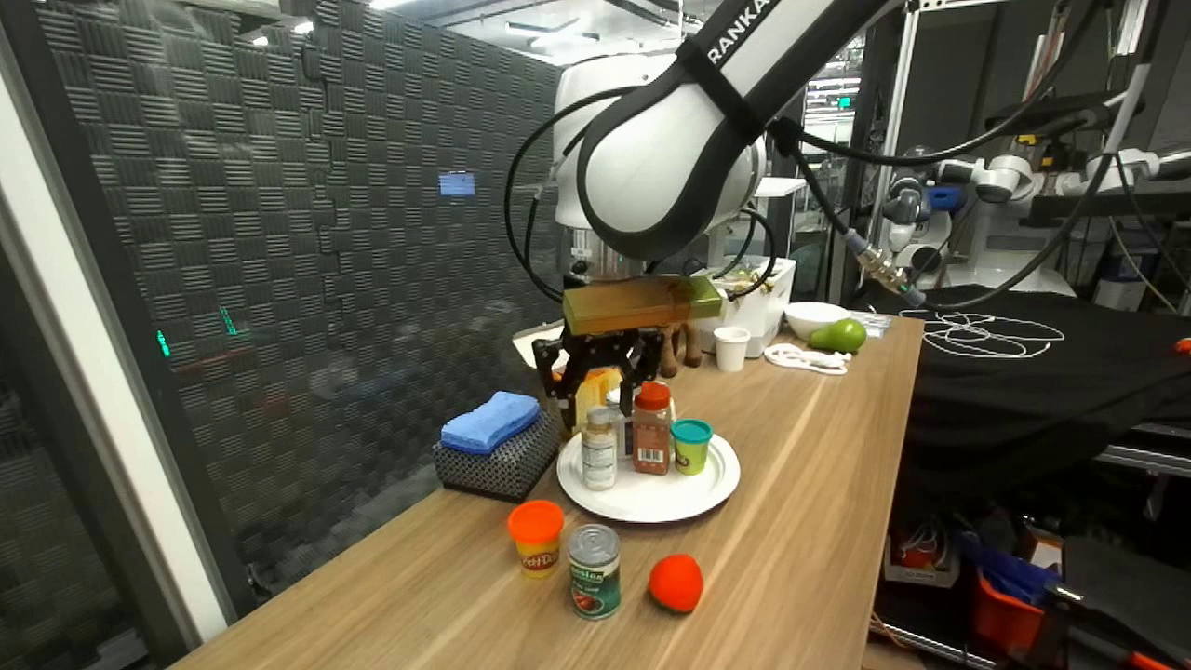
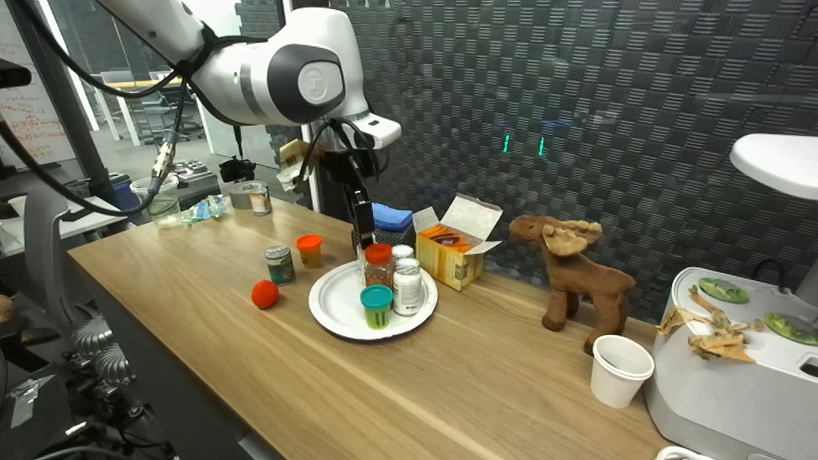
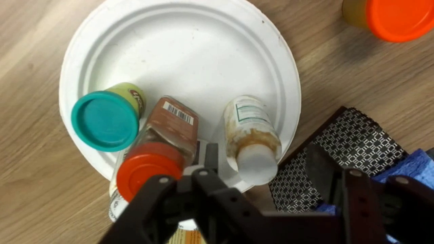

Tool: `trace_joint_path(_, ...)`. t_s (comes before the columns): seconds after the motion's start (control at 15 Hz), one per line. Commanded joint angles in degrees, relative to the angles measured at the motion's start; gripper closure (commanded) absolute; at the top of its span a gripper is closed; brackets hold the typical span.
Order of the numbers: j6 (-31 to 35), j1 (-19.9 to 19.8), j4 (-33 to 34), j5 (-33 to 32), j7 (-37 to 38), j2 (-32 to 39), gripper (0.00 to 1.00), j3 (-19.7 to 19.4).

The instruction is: Pick up the objects from the countertop and put them on the white plate.

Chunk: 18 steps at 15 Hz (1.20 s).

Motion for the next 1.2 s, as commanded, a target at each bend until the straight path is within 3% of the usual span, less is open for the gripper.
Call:
trace_joint_path(0.0,0.3,3.4,-1.4,-3.7,2.2,-3.1,0.01,-1.8)
trace_joint_path(0.4,0.1,7.4,-3.1,-9.0,-0.8,-5.2,0.0,1.1)
trace_joint_path(0.67,1.4,8.2,-3.5,-7.5,-6.4,-3.8,0.0,4.3)
trace_joint_path(1.13,4.9,7.8,-4.6,-7.0,-17.8,-1.3,0.0,5.5)
